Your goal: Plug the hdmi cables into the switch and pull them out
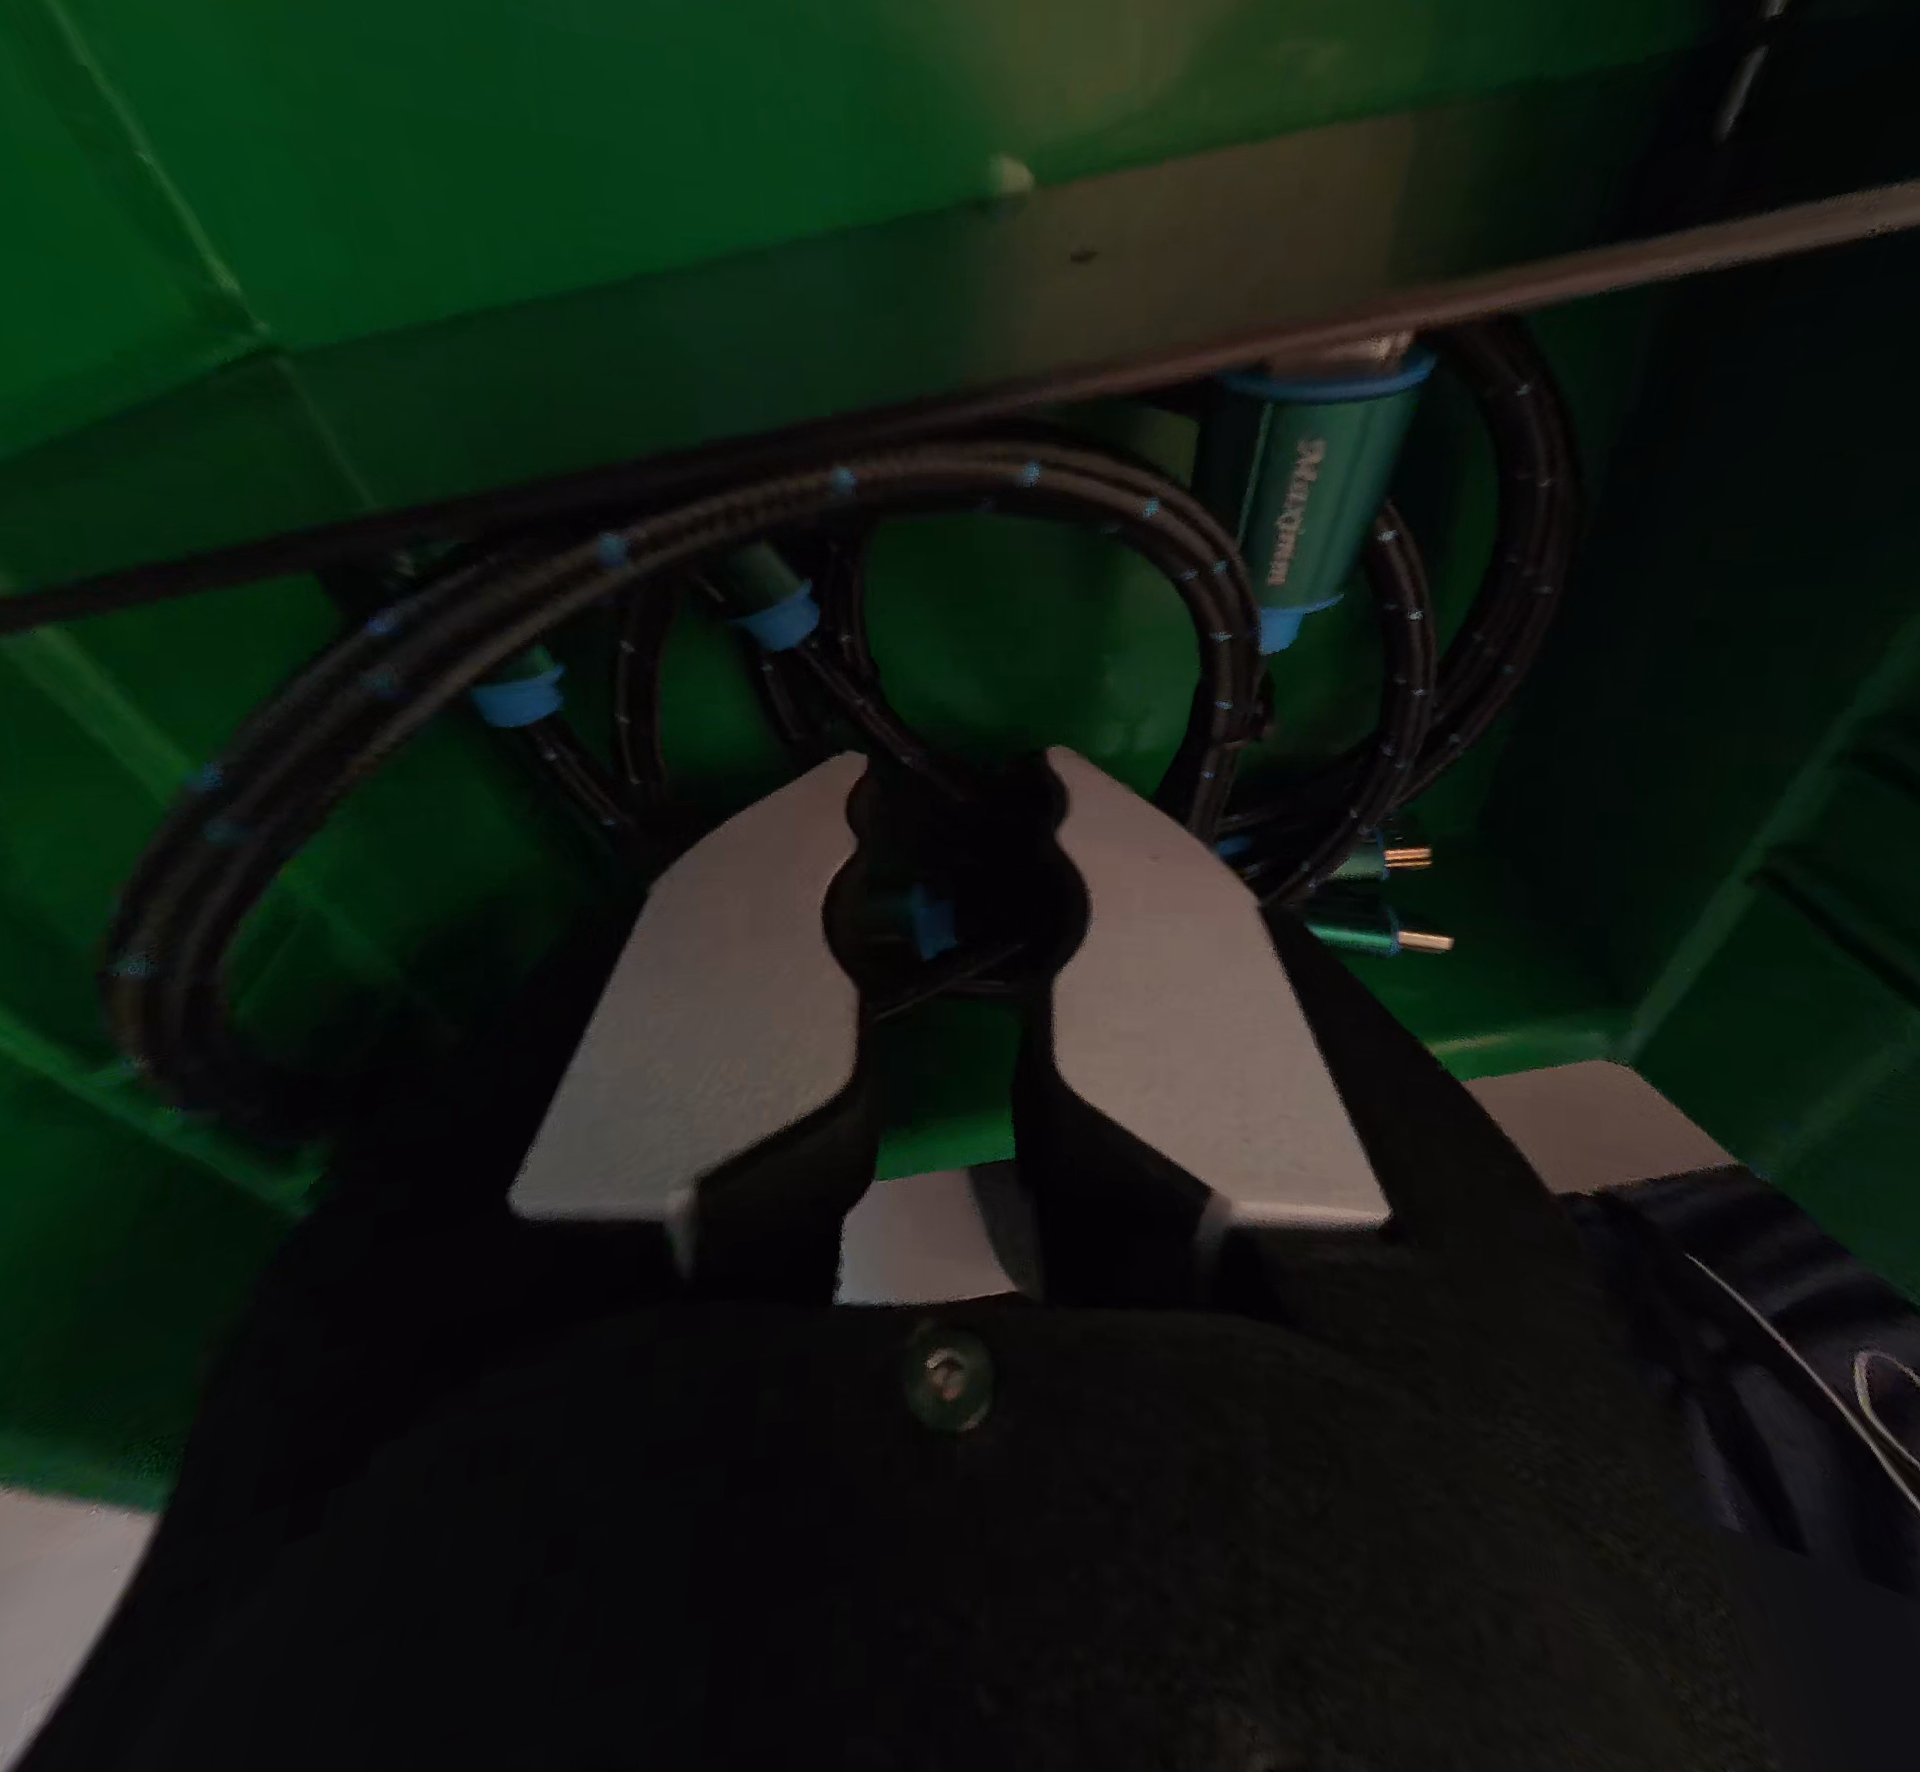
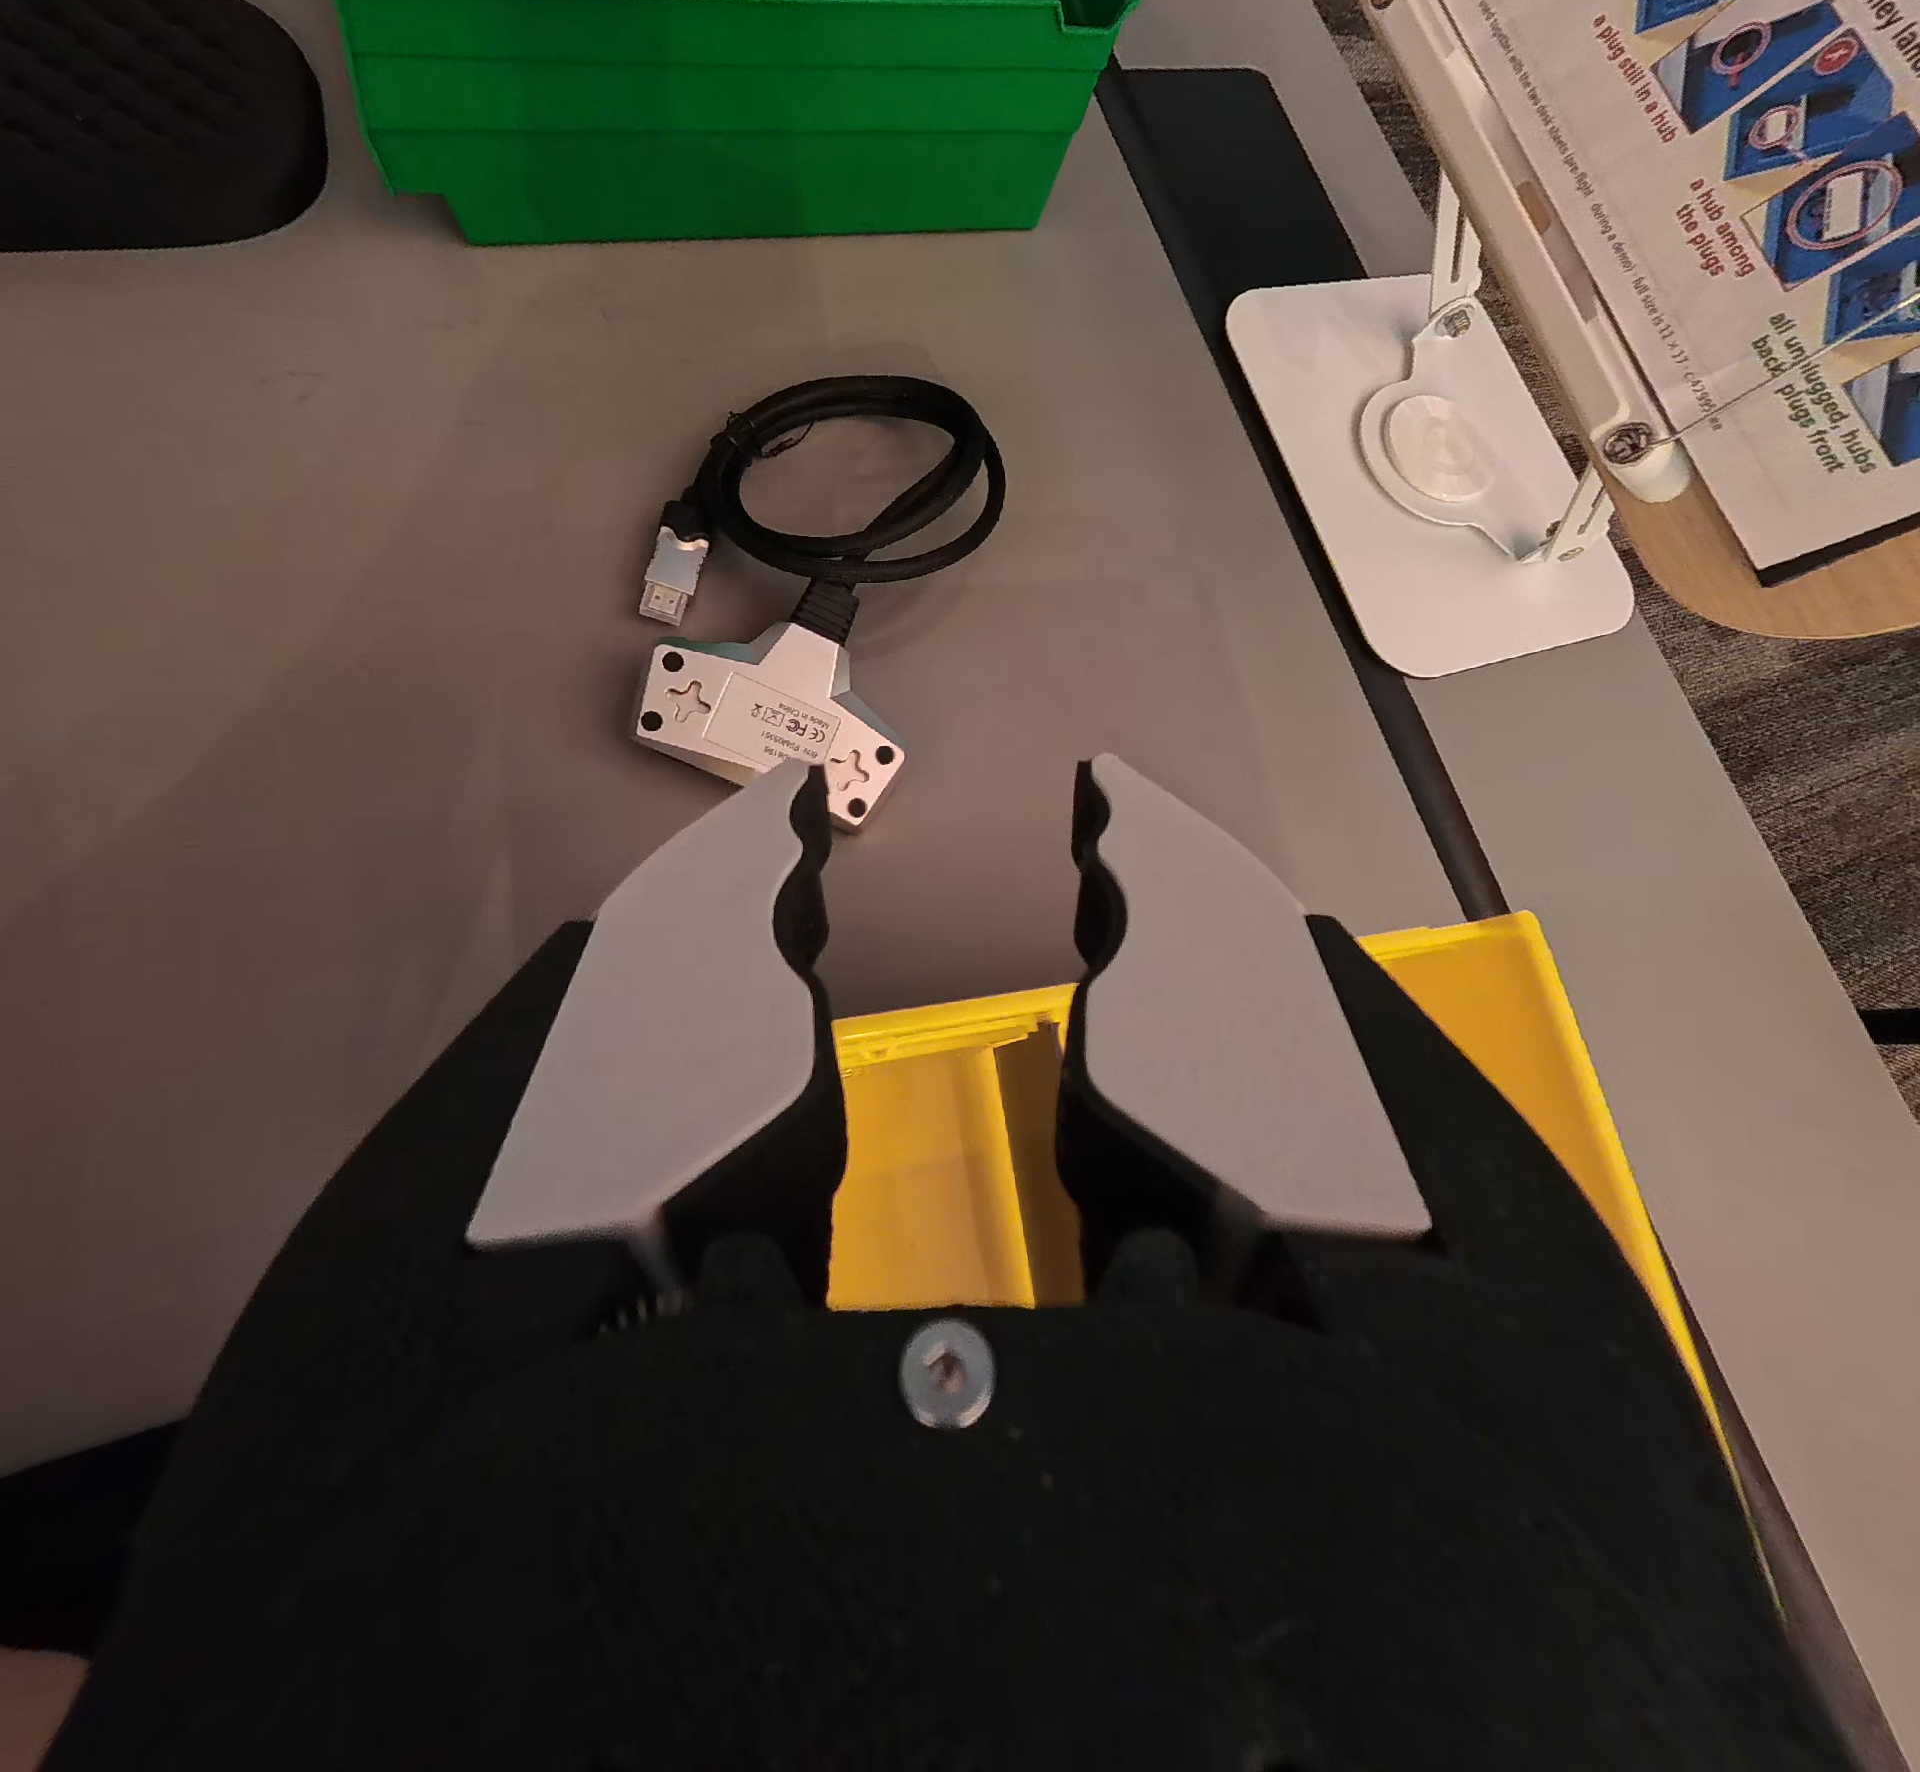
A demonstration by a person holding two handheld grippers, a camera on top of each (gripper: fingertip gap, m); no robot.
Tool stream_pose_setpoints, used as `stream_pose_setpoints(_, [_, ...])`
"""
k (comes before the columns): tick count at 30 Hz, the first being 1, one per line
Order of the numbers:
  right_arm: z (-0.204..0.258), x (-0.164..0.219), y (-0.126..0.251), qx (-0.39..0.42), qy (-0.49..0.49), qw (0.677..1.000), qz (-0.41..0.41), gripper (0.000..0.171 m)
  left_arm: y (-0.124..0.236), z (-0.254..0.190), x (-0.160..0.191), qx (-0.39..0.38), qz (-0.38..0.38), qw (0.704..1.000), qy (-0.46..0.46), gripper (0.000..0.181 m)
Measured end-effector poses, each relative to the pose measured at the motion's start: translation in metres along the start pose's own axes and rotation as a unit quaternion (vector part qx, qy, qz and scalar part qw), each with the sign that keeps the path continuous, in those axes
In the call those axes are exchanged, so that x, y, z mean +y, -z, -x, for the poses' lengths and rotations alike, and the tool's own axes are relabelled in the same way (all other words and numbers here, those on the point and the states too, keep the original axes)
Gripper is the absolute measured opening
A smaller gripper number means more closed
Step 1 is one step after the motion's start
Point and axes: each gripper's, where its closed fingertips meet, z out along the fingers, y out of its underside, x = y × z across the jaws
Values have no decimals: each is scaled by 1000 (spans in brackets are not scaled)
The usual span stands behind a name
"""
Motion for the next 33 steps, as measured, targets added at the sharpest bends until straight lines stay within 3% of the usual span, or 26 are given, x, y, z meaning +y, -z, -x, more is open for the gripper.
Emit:
stream_pose_setpoints(3, [1,0,0,0,1,1000,1,45,-2,6,-1,-24,3,1000,-13,15])
stream_pose_setpoints(15, [2,-1,0,5,6,1000,7,44,4,13,0,-42,8,999,-28,12])
stream_pose_setpoints(33, [5,-13,14,5,19,1000,-25,44,71,45,4,-291,36,950,-109,10])
